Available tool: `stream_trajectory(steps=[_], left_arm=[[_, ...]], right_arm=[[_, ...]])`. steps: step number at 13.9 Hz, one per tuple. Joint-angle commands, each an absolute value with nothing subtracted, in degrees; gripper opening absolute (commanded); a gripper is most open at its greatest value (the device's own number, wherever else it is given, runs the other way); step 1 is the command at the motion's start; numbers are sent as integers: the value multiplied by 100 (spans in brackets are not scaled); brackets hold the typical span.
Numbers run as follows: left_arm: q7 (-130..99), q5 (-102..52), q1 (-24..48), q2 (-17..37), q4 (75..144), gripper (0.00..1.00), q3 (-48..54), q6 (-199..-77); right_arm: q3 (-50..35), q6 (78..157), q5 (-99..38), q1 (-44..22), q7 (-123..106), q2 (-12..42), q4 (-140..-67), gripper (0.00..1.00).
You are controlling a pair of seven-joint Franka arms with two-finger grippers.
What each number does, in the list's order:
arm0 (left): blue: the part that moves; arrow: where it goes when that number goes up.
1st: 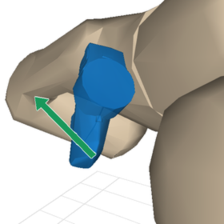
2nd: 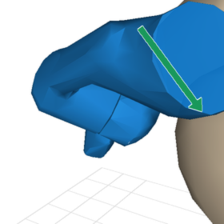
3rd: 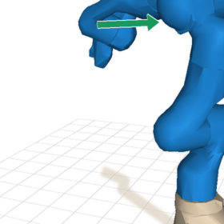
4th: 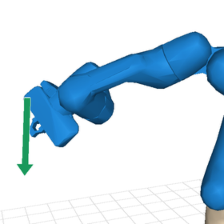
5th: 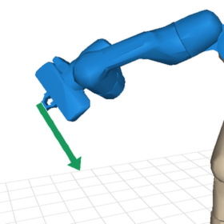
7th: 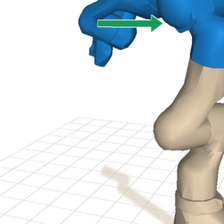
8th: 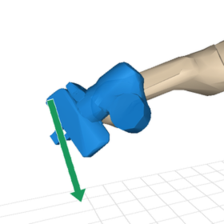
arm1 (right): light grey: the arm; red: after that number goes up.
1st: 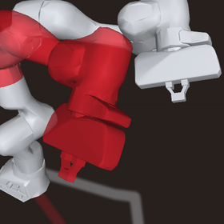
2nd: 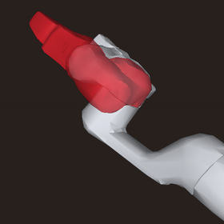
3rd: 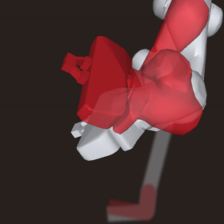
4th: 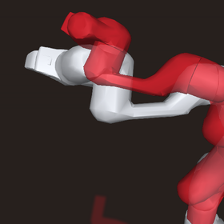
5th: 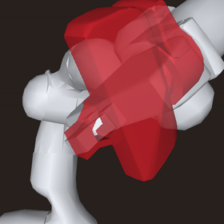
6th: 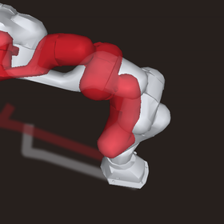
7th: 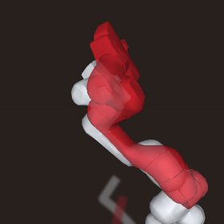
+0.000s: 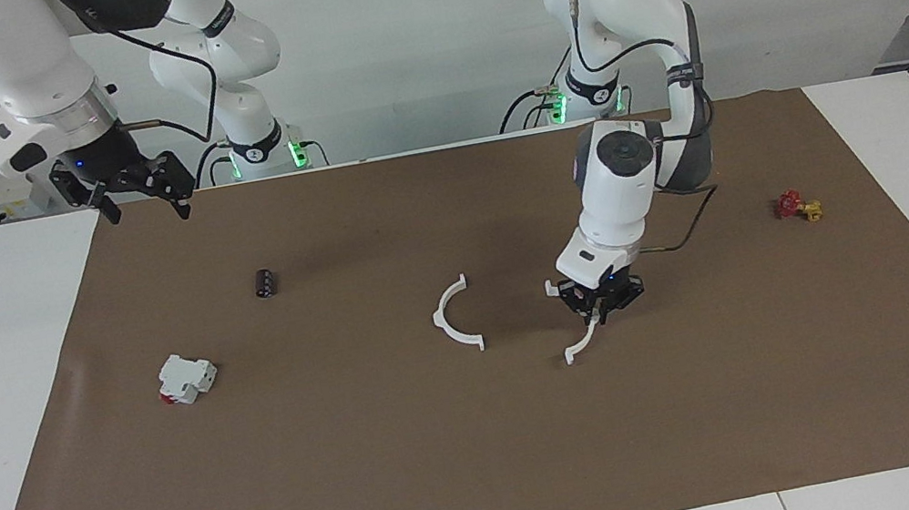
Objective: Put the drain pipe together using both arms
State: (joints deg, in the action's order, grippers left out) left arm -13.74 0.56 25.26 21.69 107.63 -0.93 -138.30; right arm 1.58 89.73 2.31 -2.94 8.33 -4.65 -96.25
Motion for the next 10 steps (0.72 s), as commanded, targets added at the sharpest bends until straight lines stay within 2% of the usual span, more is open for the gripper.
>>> stream_trajectory(steps=[1, 4, 6, 10], left_arm=[[-1783, 185, 2856, 2021, 10846, 0, -229, -13711], [-2256, 185, 3233, 2030, 10854, 0, -237, -13624], [-2417, 193, 3391, 2021, 10889, 0, -237, -13614], [-2575, 193, 3603, 2013, 11004, 0, -237, -13649]], right_arm=[[61, 8895, 132, -193, 694, -536, -9642, 100], [105, 8781, 123, -307, 721, -510, -9580, 100], [280, 8544, 88, -421, 729, -405, -9291, 100], [299, 8595, 88, -457, 721, -466, -9457, 100]])
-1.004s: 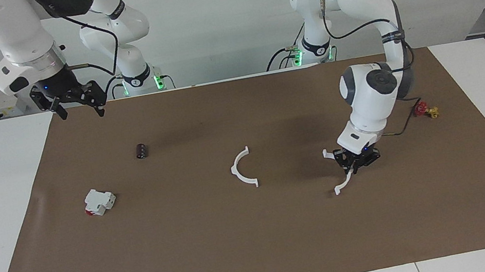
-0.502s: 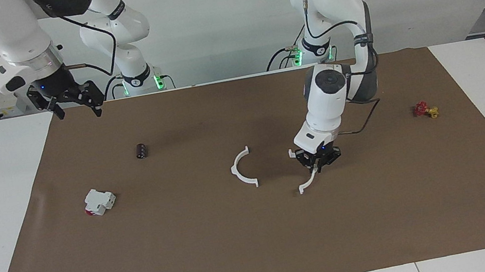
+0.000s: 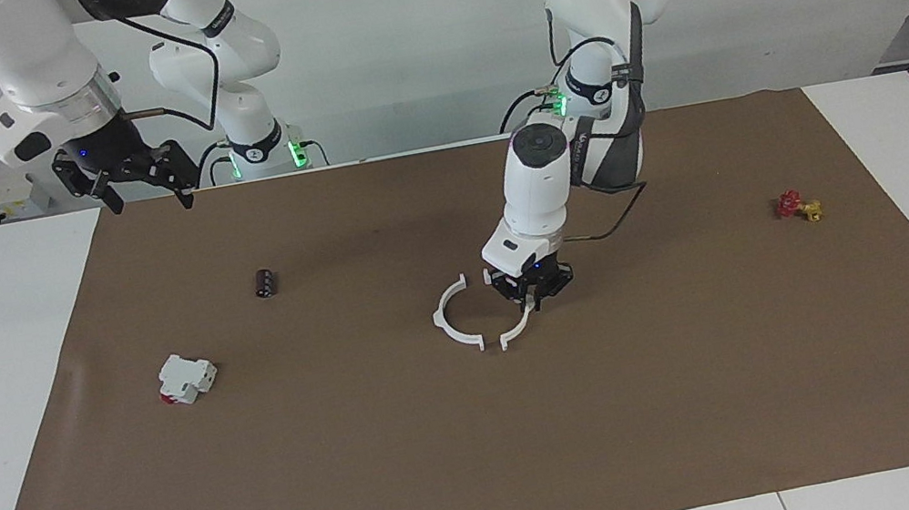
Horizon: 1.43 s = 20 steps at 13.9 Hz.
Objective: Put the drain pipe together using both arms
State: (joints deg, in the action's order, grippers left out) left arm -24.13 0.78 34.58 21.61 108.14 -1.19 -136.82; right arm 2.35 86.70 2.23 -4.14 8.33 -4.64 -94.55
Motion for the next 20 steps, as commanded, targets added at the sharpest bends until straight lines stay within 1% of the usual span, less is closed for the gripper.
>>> stream_trajectory(steps=[1, 4, 9, 20], left_arm=[[-2593, 193, 3604, 2013, 11004, 0, -237, -13684], [-2732, 483, 3595, 2021, 11004, 0, -237, -13728], [-2988, 475, 3586, 2118, 10978, 0, -237, -14132], [-3182, 527, 3603, 2224, 10978, 0, -229, -14221]], right_arm=[[299, 8622, 88, -448, 695, -475, -9483, 100], [264, 8622, 88, -457, 703, -475, -9492, 100], [264, 8613, 88, -448, 694, -510, -9475, 100], [264, 8622, 88, -439, 694, -510, -9475, 100]])
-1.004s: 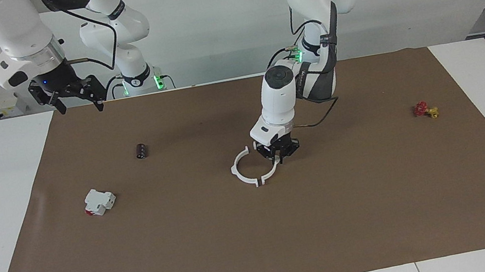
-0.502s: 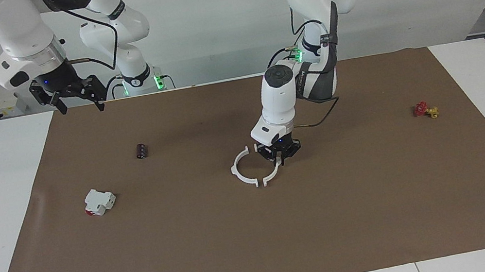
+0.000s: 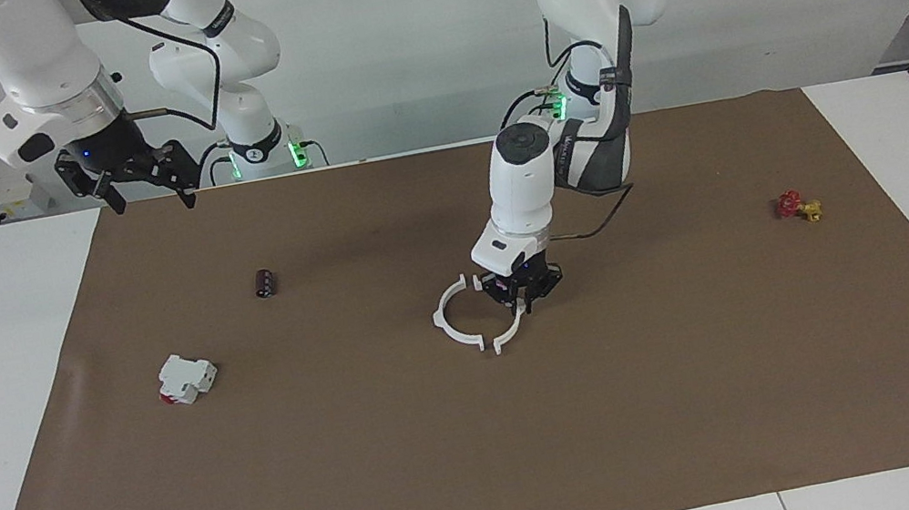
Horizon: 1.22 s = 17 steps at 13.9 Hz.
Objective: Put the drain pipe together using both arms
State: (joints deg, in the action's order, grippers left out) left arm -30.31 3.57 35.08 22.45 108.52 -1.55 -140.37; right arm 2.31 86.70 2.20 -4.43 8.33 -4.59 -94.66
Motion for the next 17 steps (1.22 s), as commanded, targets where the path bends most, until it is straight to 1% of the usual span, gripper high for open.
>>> stream_trajectory(steps=[1, 6, 8, 17], left_arm=[[-3182, 527, 3604, 2232, 10978, 0, -229, -14238], [-3182, 527, 3691, 2232, 11013, 0, -229, -14238], [-3182, 527, 3788, 2206, 11144, 0, -237, -14212], [-3190, 527, 3832, 2188, 11206, 0, -237, -14194]], right_arm=[[264, 8613, 88, -439, 694, -510, -9475, 100], [272, 8613, 88, -440, 694, -510, -9475, 100], [264, 8613, 88, -439, 694, -510, -9475, 100], [272, 8622, 88, -440, 694, -510, -9475, 100]])
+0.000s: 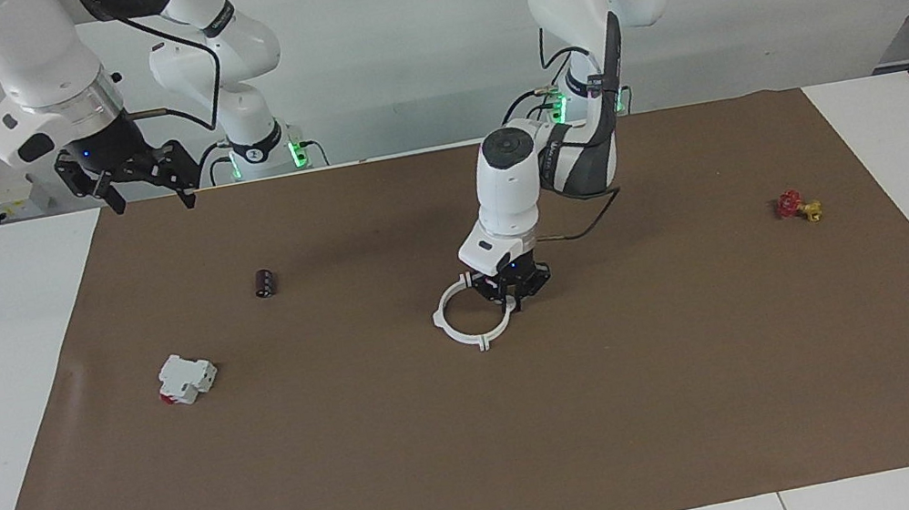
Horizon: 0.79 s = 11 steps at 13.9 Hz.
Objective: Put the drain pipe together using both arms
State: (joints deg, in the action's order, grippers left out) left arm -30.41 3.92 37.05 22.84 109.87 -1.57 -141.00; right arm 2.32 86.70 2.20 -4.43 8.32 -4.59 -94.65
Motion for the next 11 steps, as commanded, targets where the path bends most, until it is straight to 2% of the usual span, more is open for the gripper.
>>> stream_trajectory(steps=[1, 11], left_arm=[[-3190, 527, 3832, 2188, 11206, 0, -237, -14203], [-3182, 527, 3832, 2197, 11224, 0, -229, -14387]], right_arm=[[264, 8613, 88, -439, 694, -510, -9475, 100], [264, 8613, 88, -439, 694, -510, -9475, 100]])
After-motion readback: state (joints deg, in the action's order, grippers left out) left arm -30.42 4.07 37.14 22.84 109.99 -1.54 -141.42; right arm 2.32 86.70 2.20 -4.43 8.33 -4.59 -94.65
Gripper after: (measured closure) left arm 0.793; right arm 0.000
